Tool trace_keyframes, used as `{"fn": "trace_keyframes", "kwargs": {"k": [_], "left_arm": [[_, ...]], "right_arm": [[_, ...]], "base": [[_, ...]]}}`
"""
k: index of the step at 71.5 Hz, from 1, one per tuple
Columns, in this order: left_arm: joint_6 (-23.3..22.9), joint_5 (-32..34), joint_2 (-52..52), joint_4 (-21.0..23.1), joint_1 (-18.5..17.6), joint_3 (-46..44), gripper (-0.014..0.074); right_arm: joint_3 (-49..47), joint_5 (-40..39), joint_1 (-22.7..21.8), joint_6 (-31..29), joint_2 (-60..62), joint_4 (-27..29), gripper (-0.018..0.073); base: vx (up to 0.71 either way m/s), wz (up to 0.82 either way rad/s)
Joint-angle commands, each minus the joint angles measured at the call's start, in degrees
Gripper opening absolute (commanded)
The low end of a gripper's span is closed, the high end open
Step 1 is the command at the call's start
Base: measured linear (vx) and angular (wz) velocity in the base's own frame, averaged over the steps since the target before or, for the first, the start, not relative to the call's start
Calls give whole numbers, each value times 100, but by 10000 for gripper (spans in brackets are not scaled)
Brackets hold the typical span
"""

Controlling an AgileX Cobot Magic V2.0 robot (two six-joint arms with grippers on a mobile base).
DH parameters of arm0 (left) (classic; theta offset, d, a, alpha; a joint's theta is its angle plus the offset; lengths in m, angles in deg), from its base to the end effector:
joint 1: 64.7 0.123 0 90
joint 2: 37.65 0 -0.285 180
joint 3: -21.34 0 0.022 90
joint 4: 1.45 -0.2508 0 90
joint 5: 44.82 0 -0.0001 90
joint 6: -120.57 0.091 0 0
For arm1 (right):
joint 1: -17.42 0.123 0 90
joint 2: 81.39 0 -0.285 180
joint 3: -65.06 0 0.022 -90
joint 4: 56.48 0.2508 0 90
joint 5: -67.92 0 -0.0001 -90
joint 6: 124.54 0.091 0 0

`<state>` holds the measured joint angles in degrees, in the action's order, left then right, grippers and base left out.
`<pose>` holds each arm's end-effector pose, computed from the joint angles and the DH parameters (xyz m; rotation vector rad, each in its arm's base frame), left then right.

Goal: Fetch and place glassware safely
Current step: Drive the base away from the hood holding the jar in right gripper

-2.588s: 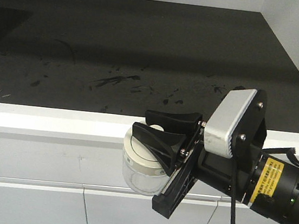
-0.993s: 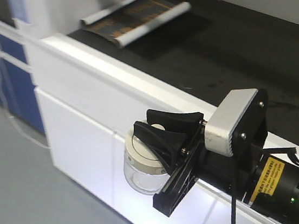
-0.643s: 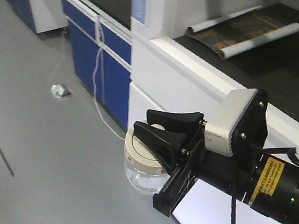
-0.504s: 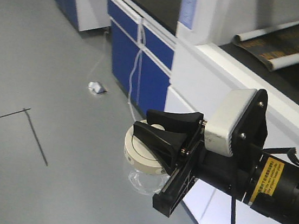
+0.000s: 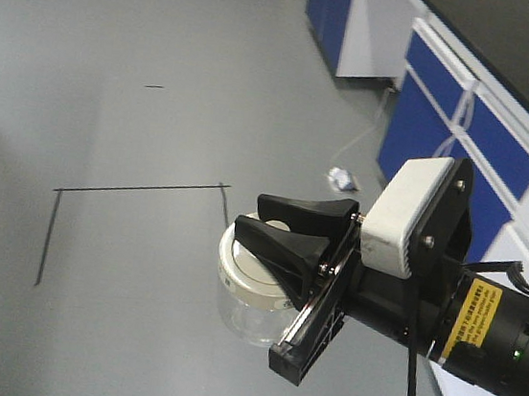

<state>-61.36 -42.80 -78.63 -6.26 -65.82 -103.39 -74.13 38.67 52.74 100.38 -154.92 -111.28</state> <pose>0.1273 -0.0027 0.2976 0.0596 1.6437 0.0210 0.1746 0.1682 0.3035 -0.8961 1.4759 0.7244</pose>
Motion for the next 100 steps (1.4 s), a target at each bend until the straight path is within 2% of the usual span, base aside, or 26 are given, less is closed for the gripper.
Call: {"fn": "trace_keyframes", "kwargs": {"k": [1,35,100], "left_arm": [[-63,422,-15,43,-37,-145,-7],[-63,422,-15,43,-37,-145,-7],[-63,422,-15,43,-37,-145,-7]], "right_arm": [[-174,-387,3,-48,150,207,0],[-174,-387,3,-48,150,207,0],[-174,-397,3,-48,150,207,0]], "base": [[11,46],[15,31],[35,4]]}}
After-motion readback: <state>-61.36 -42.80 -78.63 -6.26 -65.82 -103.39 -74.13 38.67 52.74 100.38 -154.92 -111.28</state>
